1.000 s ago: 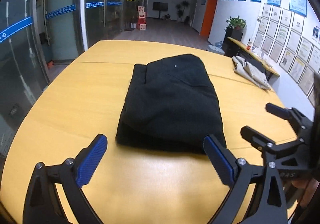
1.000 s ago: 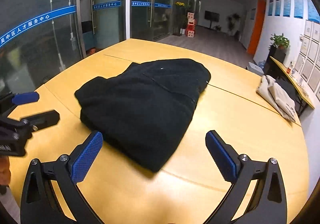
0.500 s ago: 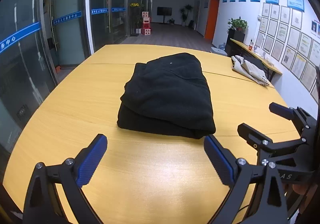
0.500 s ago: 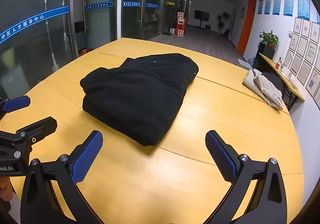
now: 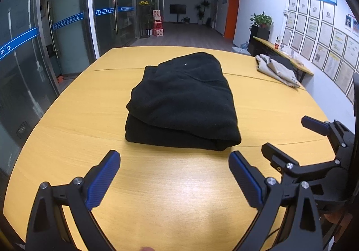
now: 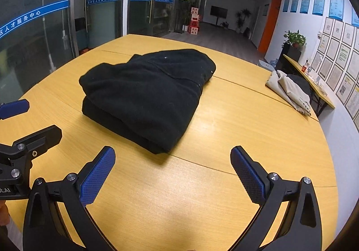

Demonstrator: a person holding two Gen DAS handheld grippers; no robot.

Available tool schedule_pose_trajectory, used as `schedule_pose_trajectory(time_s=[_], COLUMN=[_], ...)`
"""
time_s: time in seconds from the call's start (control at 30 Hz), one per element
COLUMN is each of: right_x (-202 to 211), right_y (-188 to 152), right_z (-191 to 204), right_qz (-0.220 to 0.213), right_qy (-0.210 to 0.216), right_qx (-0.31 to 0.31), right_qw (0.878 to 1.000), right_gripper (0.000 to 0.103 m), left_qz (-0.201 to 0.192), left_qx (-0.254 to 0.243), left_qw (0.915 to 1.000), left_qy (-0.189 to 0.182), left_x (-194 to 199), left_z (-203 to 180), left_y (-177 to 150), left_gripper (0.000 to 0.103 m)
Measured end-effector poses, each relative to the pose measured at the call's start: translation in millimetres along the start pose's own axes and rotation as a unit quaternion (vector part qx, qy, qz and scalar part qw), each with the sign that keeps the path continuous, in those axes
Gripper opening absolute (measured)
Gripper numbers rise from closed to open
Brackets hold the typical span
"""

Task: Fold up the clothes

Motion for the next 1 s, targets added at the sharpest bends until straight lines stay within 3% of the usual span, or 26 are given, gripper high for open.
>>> schedule_pose_trajectory(time_s=[0.33, 1.0], right_x=[-11.2, 0.9], right_y=[-7.2, -13.0], right_z=[-5.3, -4.0], right_qz=[0.009, 0.005], right_qy=[-0.01, -0.01], right_qx=[-0.006, -0.001], right_qw=[1.0, 1.0], right_gripper=[0.103, 0.103], left_qz=[0.004, -0.004], left_qx=[-0.009, 0.008], left_qw=[0.9999, 1.0], left_qy=[-0.004, -0.003], left_x=[-13.4, -3.0], left_z=[0.2, 5.1], left_y=[-3.8, -8.6], left_gripper=[0.1, 0.103])
Point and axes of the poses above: each gripper's, at about its wrist camera, not at the fingertips, and x roughly against the way its jaws point, z to its left, y to its top, the point moved 5 cm from there along -x, roughly the way its jaws point, and after that the axes turned 11 degrees about y, right-handed, at the moved point
